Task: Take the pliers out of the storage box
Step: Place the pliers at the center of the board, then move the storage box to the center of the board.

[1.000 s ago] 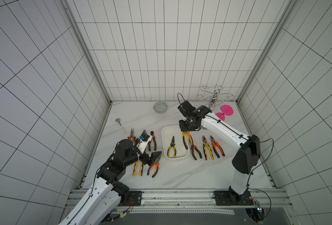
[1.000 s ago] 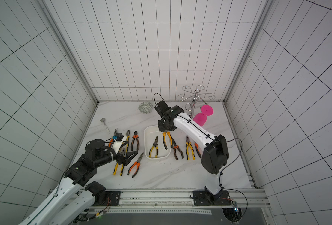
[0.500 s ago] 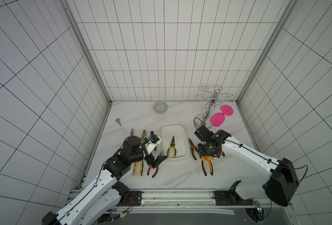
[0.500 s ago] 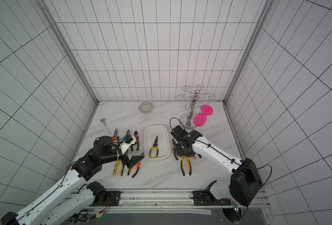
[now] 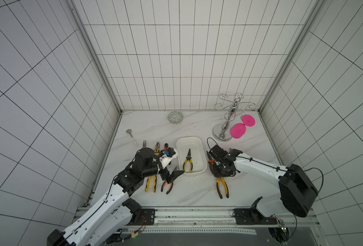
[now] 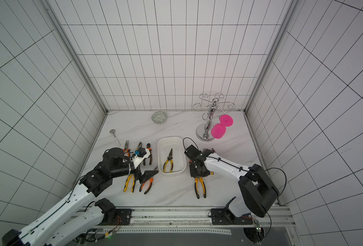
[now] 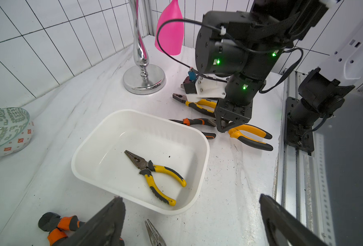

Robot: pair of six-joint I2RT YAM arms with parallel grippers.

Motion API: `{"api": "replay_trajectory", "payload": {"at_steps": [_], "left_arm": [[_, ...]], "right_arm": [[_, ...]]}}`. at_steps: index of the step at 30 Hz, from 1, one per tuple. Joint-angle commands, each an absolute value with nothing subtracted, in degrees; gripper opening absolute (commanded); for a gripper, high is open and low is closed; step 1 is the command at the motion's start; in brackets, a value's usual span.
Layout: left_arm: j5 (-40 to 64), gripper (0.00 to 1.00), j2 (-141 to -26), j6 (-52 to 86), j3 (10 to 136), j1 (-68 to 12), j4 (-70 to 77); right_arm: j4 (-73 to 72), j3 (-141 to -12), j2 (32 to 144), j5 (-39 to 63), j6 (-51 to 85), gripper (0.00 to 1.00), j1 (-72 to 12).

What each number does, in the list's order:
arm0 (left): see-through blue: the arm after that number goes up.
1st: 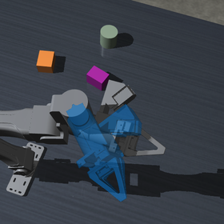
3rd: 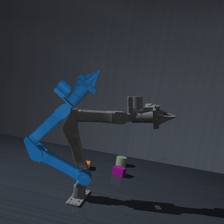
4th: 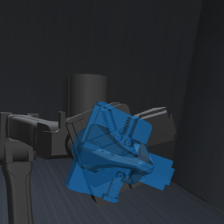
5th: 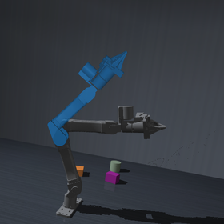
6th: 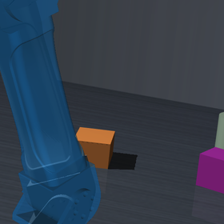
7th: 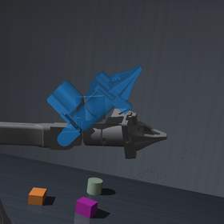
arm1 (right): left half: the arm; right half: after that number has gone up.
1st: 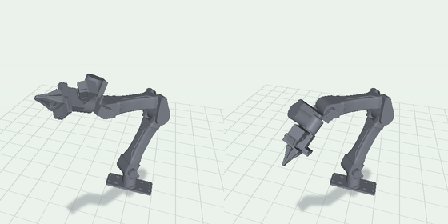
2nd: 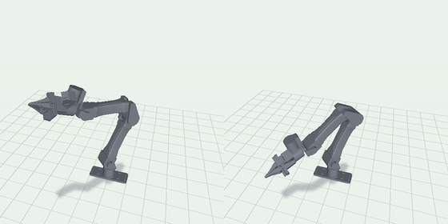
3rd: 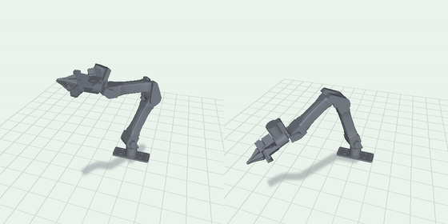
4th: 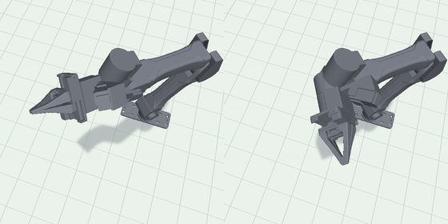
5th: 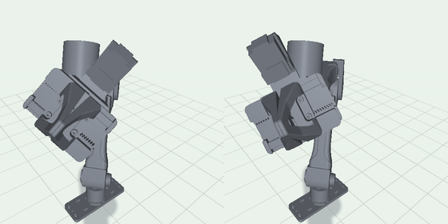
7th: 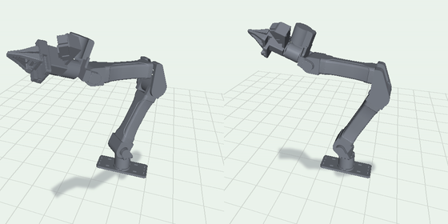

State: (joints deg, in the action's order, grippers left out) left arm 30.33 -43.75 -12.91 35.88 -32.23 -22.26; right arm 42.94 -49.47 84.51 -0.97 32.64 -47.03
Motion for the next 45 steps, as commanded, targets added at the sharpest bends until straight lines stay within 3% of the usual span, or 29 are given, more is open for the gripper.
{"api": "replay_trajectory", "payload": {"at_steps": [1, 11, 16, 23, 31, 40, 45], "left_arm": [[29.73, 0.99, -42.72, -13.82, 36.87, -32.52, -21.70], [27.95, 0.99, -39.08, -11.76, 35.78, -32.51, -22.27], [26.41, 0.99, -37.40, -9.96, 35.16, -32.52, -22.23], [26.51, 0.99, -37.21, -9.20, 35.51, -32.52, -22.63], [25.77, 0.99, -36.24, -10.89, 35.08, -32.52, -24.94], [20.67, 0.99, -31.04, -12.81, 33.15, -32.44, -30.65], [20.55, 0.99, -29.60, -13.64, 31.84, -32.51, -32.08]], "right_arm": [[42.28, -47.88, 85.71, -0.45, 31.92, 0.00, -47.62], [37.34, -48.30, 94.34, -0.68, 32.52, 0.00, -47.56], [37.14, -49.97, 95.64, -0.95, 31.00, 0.07, -47.57], [42.89, -51.06, 85.76, -2.77, 30.75, 0.49, -47.55], [47.13, -56.49, 76.39, -4.24, 28.93, 0.62, -47.61], [45.49, -73.48, 91.04, -4.21, 30.90, 0.86, -47.72], [47.06, -82.61, 101.03, -6.13, 32.02, 0.84, -47.72]]}}
